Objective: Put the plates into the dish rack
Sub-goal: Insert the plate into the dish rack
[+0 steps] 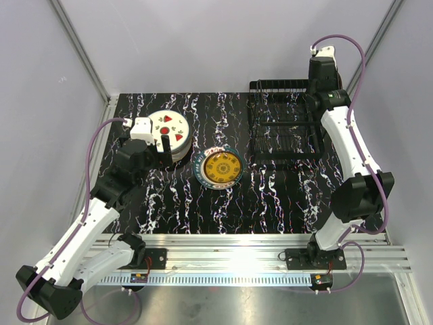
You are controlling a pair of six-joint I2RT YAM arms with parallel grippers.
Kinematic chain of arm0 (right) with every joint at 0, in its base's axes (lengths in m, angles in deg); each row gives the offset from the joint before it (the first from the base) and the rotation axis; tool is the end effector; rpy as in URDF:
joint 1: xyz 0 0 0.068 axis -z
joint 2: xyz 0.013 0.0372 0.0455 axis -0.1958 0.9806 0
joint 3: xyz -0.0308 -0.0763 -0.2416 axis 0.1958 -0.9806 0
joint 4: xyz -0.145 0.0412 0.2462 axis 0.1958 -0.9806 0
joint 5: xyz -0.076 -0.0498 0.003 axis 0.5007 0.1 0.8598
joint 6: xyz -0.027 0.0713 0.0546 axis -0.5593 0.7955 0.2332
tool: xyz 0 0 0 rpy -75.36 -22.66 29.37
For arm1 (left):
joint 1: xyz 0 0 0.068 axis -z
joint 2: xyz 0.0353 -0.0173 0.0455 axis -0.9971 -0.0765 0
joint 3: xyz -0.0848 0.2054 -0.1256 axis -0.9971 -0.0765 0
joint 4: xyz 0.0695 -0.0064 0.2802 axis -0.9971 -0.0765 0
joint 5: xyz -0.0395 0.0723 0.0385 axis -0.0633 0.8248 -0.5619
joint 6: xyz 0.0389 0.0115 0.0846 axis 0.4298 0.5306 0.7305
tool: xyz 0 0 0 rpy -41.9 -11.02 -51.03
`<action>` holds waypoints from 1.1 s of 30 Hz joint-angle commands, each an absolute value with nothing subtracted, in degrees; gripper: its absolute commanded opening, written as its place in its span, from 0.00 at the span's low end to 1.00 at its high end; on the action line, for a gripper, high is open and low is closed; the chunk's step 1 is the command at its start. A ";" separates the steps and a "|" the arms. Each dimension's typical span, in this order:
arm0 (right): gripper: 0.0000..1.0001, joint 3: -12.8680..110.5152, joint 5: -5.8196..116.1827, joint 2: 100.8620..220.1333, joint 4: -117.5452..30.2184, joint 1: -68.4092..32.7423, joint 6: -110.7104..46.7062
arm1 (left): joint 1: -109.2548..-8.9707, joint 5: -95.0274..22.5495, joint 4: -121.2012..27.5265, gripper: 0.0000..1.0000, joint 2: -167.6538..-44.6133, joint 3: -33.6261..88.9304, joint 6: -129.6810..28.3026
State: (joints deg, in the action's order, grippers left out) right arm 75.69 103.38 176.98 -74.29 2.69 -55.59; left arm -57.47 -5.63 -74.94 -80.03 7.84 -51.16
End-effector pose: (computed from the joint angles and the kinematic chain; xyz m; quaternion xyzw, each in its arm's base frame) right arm 0.4472 0.0120 0.3792 0.0035 0.8174 -0.3289 0.4729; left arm 0.2535 -0.0992 0.3150 0.0085 0.8247 -0.0345 0.5644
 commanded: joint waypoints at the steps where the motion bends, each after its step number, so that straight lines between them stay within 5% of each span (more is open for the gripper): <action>1: 0.02 74.97 103.96 175.13 -73.74 2.24 -54.55 | -57.22 -6.53 -72.41 0.99 -80.12 8.48 -51.24; 11: 0.06 74.70 103.96 173.90 -75.41 2.41 -53.67 | -57.31 -6.44 -72.50 0.99 -80.12 8.57 -51.24; 25: 0.38 75.75 103.87 173.28 -77.25 2.15 -52.88 | -57.31 -6.53 -72.50 0.99 -80.12 8.48 -51.24; 33: 0.43 79.18 102.81 172.14 -79.54 2.24 -52.35 | -57.31 -6.53 -72.58 0.99 -80.03 8.48 -51.24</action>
State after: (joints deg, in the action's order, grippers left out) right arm 75.43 102.63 175.71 -78.55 2.56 -53.01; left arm -57.47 -5.72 -74.96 -80.03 7.84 -51.16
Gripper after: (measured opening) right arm 0.427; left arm 0.987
